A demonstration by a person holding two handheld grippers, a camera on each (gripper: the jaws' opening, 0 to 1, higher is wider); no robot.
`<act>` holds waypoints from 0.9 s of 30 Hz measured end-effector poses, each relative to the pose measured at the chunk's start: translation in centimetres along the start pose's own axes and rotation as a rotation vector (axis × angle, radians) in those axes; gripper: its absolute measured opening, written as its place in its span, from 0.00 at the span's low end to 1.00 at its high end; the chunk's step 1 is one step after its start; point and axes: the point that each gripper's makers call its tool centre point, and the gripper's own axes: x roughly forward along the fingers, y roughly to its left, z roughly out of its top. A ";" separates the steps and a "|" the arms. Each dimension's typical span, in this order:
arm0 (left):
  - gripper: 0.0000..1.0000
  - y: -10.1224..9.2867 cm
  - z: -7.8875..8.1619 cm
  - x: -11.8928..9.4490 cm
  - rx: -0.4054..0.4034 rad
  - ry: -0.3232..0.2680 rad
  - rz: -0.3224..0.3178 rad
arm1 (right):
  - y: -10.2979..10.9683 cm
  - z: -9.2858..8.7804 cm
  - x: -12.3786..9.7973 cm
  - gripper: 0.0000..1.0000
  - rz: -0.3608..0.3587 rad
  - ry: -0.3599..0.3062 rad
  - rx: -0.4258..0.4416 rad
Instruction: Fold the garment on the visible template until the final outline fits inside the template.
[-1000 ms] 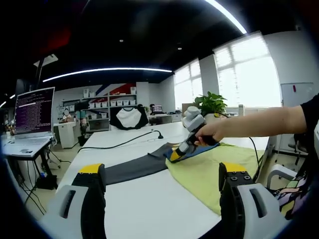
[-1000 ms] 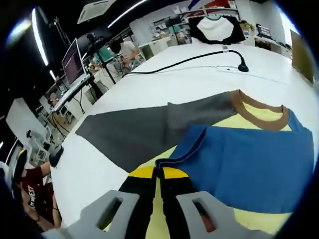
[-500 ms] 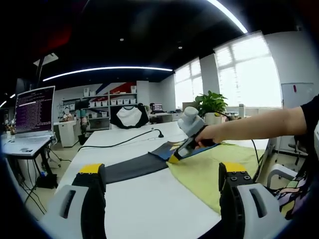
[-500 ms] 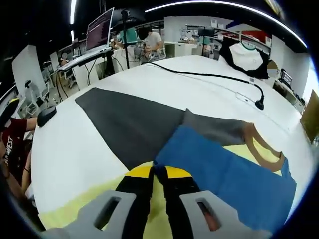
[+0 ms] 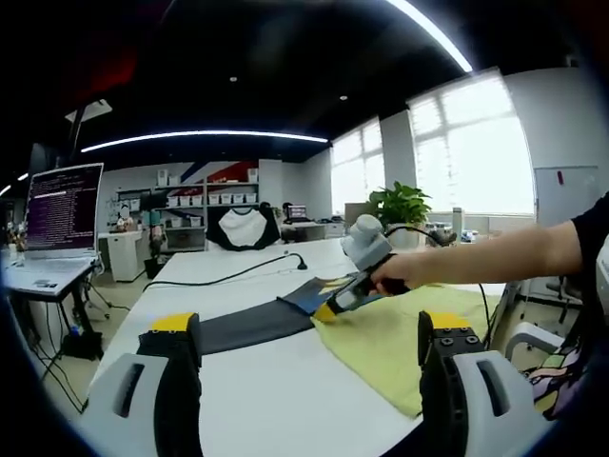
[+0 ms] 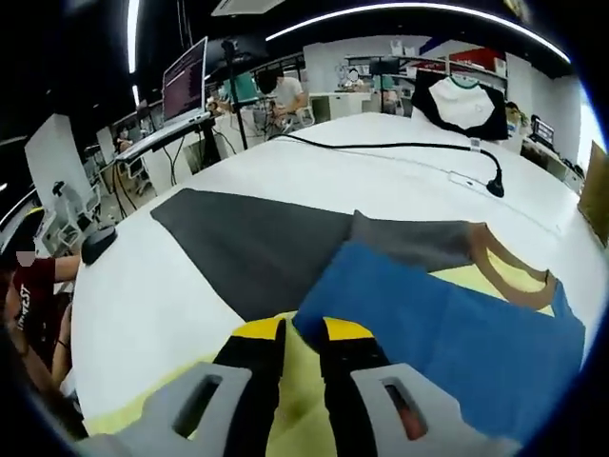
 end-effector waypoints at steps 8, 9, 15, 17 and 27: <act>0.98 -1.5 0.4 0.2 -0.023 -0.040 -0.056 | -2.5 0.9 -5.6 0.40 -0.149 -0.281 -0.067; 0.98 -1.6 0.4 0.2 -0.023 -0.039 -0.060 | -2.9 1.1 -6.6 0.45 -0.165 -0.310 -0.057; 0.99 -1.8 0.9 0.2 -0.013 -0.060 -0.058 | -4.1 2.3 -11.5 0.65 -0.260 -0.445 -0.117; 1.00 -1.8 1.0 0.2 -0.016 -0.066 -0.052 | -4.4 2.7 -13.2 0.68 -0.292 -0.489 -0.165; 1.00 -2.1 1.1 0.2 -0.019 -0.074 -0.057 | -4.8 1.4 -18.9 0.92 -0.361 -0.437 -0.205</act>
